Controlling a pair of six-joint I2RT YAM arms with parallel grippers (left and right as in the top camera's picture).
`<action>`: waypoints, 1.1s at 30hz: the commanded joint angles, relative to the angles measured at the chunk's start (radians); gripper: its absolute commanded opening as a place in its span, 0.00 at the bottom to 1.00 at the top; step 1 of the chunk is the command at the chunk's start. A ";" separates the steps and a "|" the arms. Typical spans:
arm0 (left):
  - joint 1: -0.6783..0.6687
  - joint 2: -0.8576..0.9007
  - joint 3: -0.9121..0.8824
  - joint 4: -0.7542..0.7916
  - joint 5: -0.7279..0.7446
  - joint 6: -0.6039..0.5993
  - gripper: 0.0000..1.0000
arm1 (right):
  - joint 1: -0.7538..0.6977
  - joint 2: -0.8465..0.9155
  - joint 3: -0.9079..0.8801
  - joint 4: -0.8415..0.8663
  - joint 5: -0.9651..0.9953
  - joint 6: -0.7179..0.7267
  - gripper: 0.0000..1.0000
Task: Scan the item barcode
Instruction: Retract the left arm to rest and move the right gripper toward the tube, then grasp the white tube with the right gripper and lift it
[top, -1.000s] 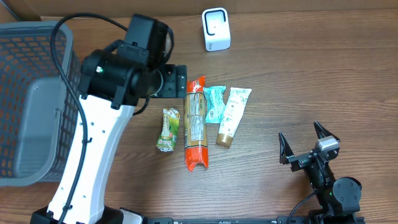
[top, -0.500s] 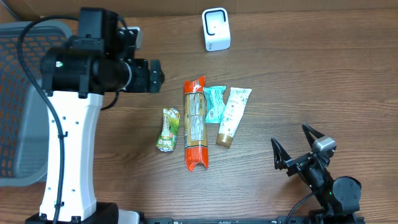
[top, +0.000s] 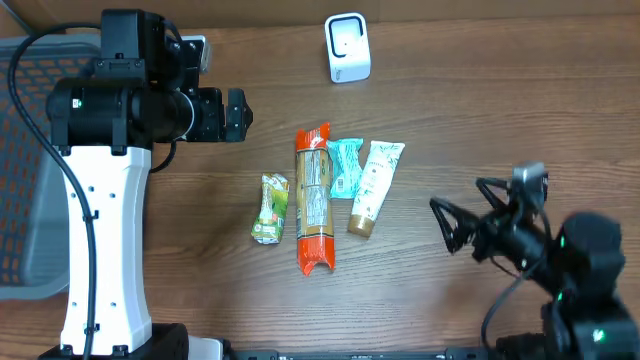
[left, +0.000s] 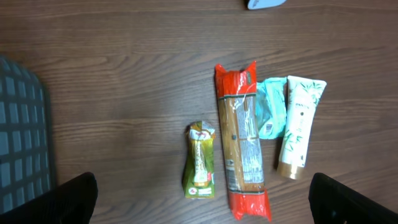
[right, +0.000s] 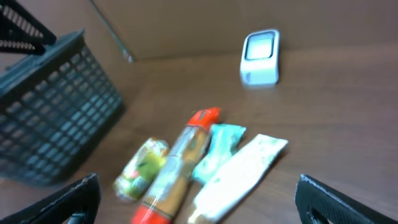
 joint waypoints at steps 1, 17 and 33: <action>0.003 0.000 -0.004 0.004 -0.009 0.025 1.00 | 0.005 0.208 0.216 -0.126 -0.091 0.002 1.00; 0.003 0.000 -0.004 0.004 -0.009 0.025 1.00 | 0.005 0.888 0.627 -0.513 -0.228 0.052 1.00; 0.003 0.000 -0.004 0.004 -0.009 0.025 1.00 | 0.217 1.212 0.605 -0.452 0.067 0.193 0.91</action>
